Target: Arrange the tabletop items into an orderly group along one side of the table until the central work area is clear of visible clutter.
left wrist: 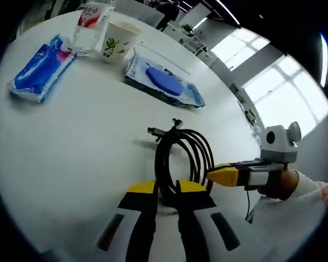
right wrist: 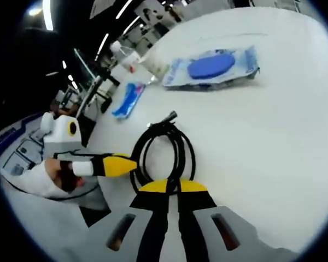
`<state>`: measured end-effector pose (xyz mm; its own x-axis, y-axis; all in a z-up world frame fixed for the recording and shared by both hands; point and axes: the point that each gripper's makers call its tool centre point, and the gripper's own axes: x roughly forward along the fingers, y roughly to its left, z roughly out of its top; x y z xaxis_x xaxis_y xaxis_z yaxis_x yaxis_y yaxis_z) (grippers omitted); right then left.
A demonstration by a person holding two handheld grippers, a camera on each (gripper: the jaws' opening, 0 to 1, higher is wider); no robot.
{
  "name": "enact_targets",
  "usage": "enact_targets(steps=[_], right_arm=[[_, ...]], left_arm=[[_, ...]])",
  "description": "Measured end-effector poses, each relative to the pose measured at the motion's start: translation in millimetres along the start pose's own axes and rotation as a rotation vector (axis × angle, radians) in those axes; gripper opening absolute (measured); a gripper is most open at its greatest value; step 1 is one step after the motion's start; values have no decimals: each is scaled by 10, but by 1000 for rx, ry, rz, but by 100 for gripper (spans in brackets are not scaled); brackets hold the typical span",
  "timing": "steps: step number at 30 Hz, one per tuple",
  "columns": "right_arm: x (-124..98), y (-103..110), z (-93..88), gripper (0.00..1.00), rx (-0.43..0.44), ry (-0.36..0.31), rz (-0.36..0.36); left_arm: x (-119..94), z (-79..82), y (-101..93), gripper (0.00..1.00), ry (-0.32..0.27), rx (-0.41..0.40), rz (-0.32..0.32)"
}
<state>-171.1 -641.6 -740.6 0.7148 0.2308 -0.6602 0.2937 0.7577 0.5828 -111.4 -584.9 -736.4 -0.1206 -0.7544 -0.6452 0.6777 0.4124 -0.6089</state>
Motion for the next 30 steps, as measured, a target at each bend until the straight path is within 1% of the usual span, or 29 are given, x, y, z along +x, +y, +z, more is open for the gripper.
enact_targets(steps=[1,3,5,7,9,11,14,16,18,19,21,22,24,25,26,27,29,30], right_arm=[[-43,-14,24,2,11,-14,1],[-147,-59,76,1,24,-48,-7],[-255,-113,103,1,23,-73,-25],[-353,-179,142,2,26,-101,-47],[-449,-276,182,2,3,-126,-83],[-551,-349,197,2,20,-145,-103],[-697,-501,242,2,70,-188,-139],[-778,-599,256,2,101,-201,-157],[-881,-697,284,2,112,-219,-176],[-945,-759,306,1,123,-234,-190],[-1018,-850,340,1,137,-252,-200],[-1038,-868,353,1,144,-259,-204],[-1042,-936,346,1,168,-258,-213],[-1033,-978,345,1,154,-256,-230],[-1022,-1059,328,1,120,-237,-256],[-1011,-1057,318,1,130,-233,-251],[-1016,-1090,315,1,147,-241,-252],[-1010,-1109,309,1,157,-246,-252]], left_arm=[[17,22,-37,8,2,9,-7],[59,75,-155,8,9,35,-41],[103,141,-305,8,18,84,-74],[158,193,-401,8,28,127,-91],[244,242,-523,7,51,188,-108],[347,271,-632,7,79,229,-116],[518,288,-817,8,117,315,-142],[613,286,-943,8,133,344,-165],[690,280,-1027,9,147,352,-178],[754,260,-1073,9,164,372,-190],[864,214,-1127,9,194,379,-187],[913,194,-1147,10,200,383,-184],[997,158,-1170,13,209,390,-184],[1047,132,-1183,15,214,381,-181],[1086,114,-1187,17,218,375,-179],[1127,78,-1187,19,234,368,-179],[1181,61,-1161,19,244,358,-176],[1209,59,-1151,19,248,332,-173]])
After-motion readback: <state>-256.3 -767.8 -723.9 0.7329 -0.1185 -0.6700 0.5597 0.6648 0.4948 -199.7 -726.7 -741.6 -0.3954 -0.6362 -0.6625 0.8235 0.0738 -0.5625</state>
